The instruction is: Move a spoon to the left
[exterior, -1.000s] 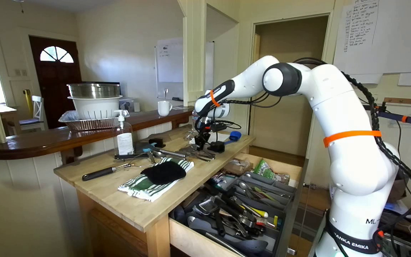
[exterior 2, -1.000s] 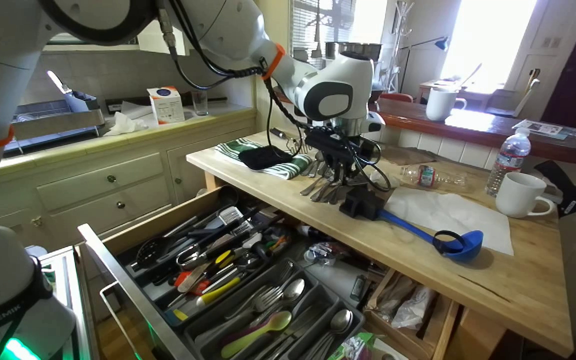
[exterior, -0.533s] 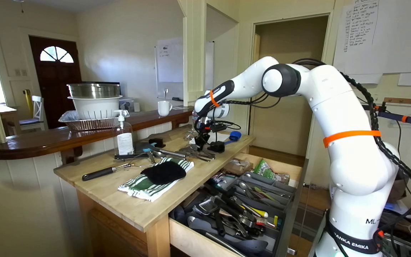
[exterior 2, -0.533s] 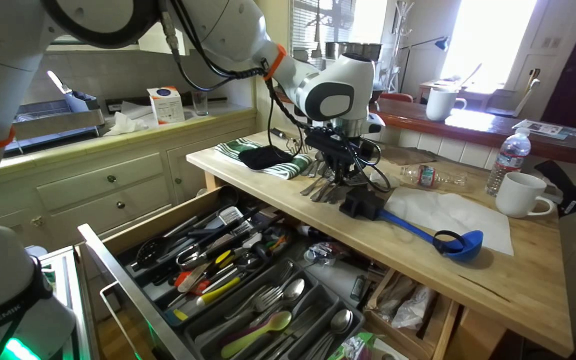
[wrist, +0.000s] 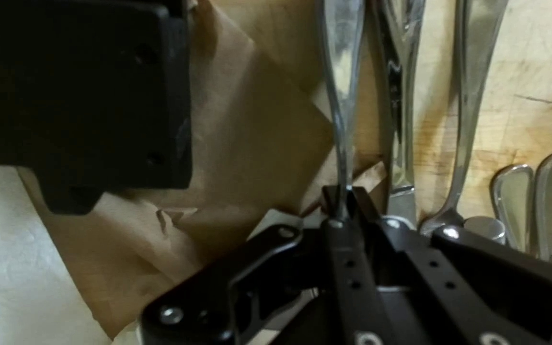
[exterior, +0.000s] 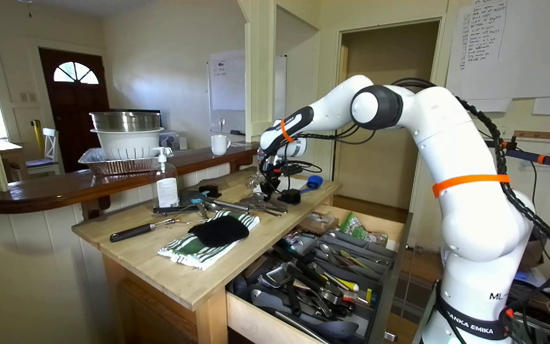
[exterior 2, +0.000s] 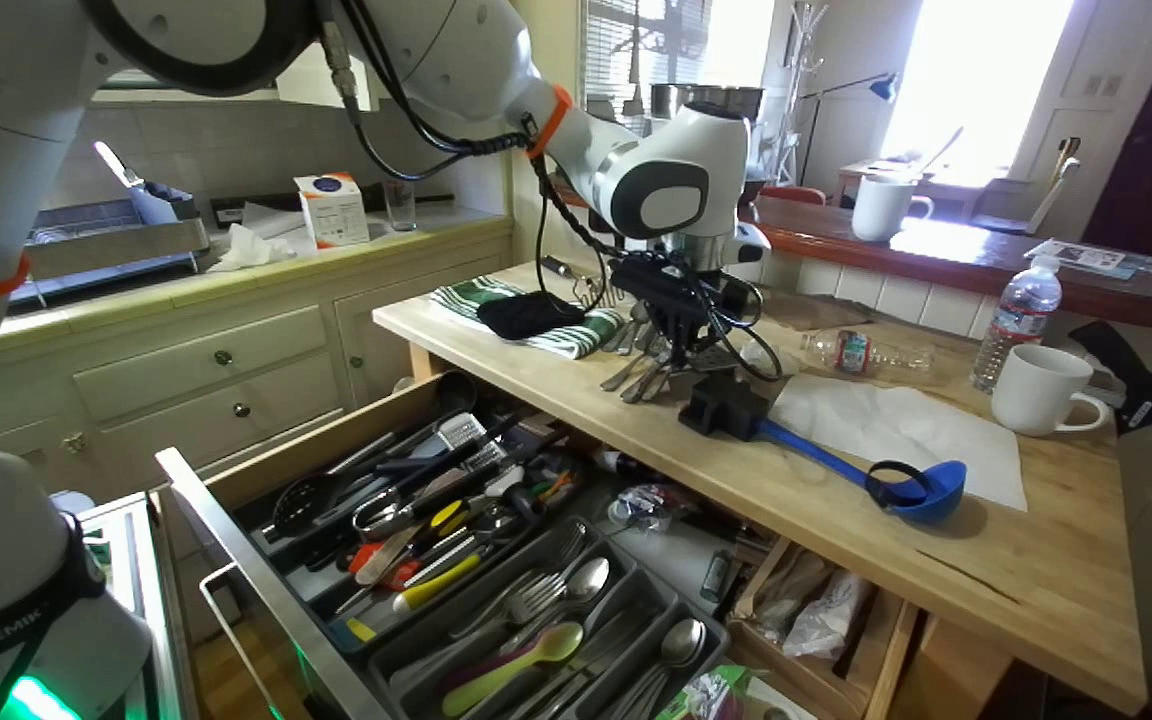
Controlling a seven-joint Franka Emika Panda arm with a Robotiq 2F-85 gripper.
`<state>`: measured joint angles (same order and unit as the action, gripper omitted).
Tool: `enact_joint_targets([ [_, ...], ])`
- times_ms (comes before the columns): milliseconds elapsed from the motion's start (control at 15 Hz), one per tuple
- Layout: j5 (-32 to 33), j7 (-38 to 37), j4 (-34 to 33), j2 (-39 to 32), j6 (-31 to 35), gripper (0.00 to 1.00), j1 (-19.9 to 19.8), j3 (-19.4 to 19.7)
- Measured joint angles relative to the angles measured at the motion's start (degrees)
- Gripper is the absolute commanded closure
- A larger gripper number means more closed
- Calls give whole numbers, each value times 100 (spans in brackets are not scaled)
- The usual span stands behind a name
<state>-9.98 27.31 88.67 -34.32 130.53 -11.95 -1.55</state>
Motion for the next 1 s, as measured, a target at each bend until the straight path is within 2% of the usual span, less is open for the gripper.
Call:
enact_joint_targets([
  [733, 3, 20, 10, 63, 0, 98, 0, -34],
  [1000, 52, 35, 329, 301, 0, 98, 91, -144],
])
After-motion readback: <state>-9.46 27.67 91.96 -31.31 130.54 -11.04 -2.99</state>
